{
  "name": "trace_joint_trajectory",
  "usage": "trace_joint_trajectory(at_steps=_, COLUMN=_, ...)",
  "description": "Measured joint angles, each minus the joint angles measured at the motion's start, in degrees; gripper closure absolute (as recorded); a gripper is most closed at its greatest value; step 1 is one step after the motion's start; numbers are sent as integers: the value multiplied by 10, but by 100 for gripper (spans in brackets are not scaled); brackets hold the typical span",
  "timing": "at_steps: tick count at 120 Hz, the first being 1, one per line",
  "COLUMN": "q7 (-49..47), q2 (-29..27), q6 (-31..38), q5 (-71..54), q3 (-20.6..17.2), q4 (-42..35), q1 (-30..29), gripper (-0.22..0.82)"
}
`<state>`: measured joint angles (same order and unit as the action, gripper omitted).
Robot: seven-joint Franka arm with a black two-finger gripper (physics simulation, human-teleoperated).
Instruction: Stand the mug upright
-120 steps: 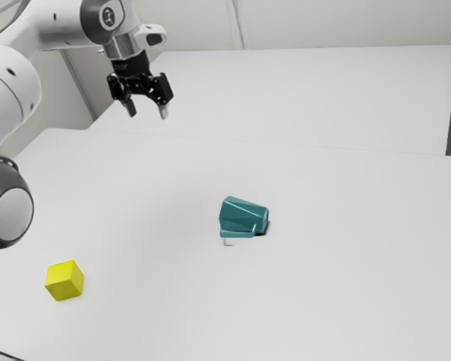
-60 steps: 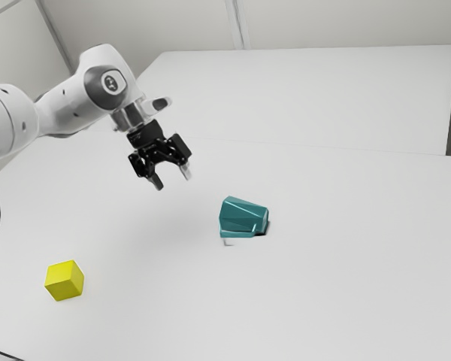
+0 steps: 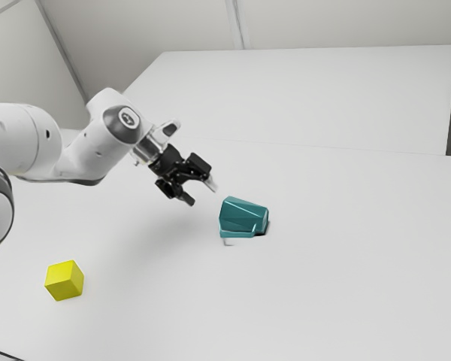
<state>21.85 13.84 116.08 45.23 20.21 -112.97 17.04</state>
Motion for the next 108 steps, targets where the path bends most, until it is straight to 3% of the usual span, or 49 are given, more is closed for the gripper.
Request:
trace_joint_trajectory(at_steps=57, q7=154, q2=57, q6=38, q5=184, q3=-1, q4=-24, q1=5, gripper=0)
trace_joint_trajectory(at_steps=108, q7=242, q2=70, q6=37, q5=252, q3=-12, q4=-24, q1=17, gripper=0)
